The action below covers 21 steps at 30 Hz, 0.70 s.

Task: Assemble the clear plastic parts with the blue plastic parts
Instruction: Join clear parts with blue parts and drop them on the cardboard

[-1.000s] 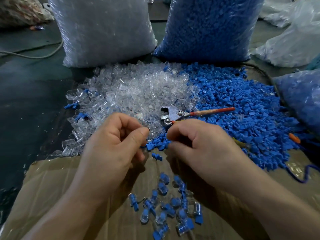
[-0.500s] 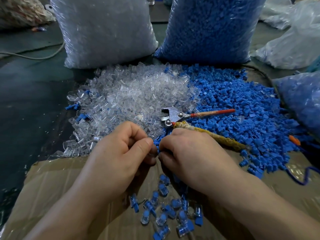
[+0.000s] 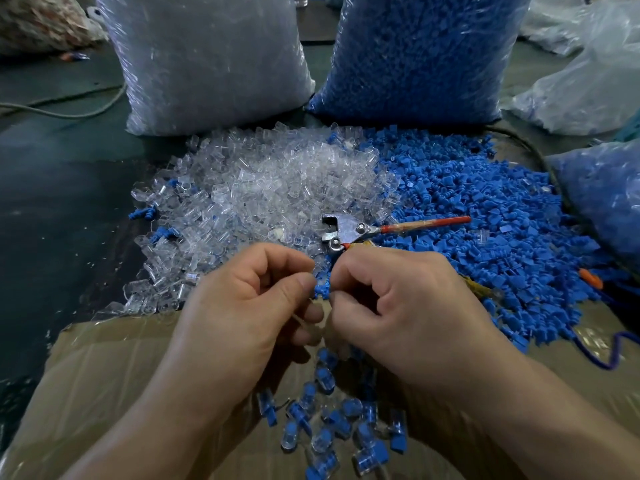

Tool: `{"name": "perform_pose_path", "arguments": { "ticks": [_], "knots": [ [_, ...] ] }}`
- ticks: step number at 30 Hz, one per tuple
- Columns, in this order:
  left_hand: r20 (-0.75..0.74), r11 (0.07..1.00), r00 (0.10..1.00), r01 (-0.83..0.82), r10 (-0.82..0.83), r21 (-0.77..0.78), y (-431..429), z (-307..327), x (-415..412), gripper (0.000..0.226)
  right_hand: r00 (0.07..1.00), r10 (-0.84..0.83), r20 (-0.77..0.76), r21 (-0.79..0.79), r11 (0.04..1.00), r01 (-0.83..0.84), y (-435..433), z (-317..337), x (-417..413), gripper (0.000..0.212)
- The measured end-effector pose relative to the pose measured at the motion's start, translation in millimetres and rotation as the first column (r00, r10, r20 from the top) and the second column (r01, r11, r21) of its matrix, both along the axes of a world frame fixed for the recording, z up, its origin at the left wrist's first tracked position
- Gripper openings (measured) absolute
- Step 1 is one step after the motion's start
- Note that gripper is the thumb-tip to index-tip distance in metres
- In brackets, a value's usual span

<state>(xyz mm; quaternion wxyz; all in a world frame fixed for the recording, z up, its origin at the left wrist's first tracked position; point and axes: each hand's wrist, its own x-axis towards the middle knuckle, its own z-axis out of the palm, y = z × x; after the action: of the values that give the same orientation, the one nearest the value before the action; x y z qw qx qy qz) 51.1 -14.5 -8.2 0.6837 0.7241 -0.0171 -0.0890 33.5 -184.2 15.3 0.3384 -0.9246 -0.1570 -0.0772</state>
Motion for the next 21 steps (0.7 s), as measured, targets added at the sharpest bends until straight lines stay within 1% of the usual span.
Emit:
{"name": "perform_pose_path", "arguments": {
  "ticks": [2,3,5,7,10,13,15,18,21],
  "knots": [
    [0.050,1.000,0.999,0.010,-0.011,0.026,0.0,2.2,-1.4,0.012,1.000,-0.011,0.003,-0.097,0.995,0.012,0.5,-1.1,0.2,0.022],
    [0.092,0.998,0.996,0.015,-0.021,0.069,-0.6,3.1,-2.3,0.013,1.000,-0.018,0.002,-0.132,0.991,0.018,0.8,-1.5,0.4,0.022],
    [0.173,0.982,0.984,0.004,-0.037,0.187,-2.1,4.3,-4.4,0.018,1.000,-0.027,0.012,-0.174,0.984,0.029,1.7,-1.7,0.3,0.022],
    [0.208,0.971,0.978,-0.021,-0.030,0.240,-3.4,5.0,-5.6,0.018,0.999,-0.032,0.034,-0.183,0.982,0.038,3.2,-0.9,-0.9,0.022],
    [0.188,0.976,0.982,-0.048,0.007,0.211,-1.0,4.7,-4.8,0.020,0.996,-0.035,0.082,-0.184,0.982,0.050,4.2,1.0,-2.6,0.020],
    [0.136,0.985,0.990,-0.048,0.026,0.165,4.0,3.2,-2.8,0.018,0.988,-0.037,0.151,-0.141,0.988,0.058,3.2,1.4,-3.6,0.020],
    [0.097,0.989,0.995,-0.009,-0.005,0.145,4.6,1.9,-2.4,0.014,0.984,-0.026,0.175,-0.138,0.989,0.051,3.0,0.6,-3.3,0.021],
    [0.058,0.994,0.996,0.066,-0.071,0.089,1.5,3.8,-3.9,0.007,0.983,0.006,0.185,-0.191,0.981,0.030,3.4,-0.7,-1.2,0.021],
    [-0.017,0.996,0.996,0.089,-0.089,0.001,1.5,7.3,-3.7,0.025,0.976,0.044,0.213,-0.231,0.973,0.006,3.4,-0.4,-1.0,0.020]
  ]
}}
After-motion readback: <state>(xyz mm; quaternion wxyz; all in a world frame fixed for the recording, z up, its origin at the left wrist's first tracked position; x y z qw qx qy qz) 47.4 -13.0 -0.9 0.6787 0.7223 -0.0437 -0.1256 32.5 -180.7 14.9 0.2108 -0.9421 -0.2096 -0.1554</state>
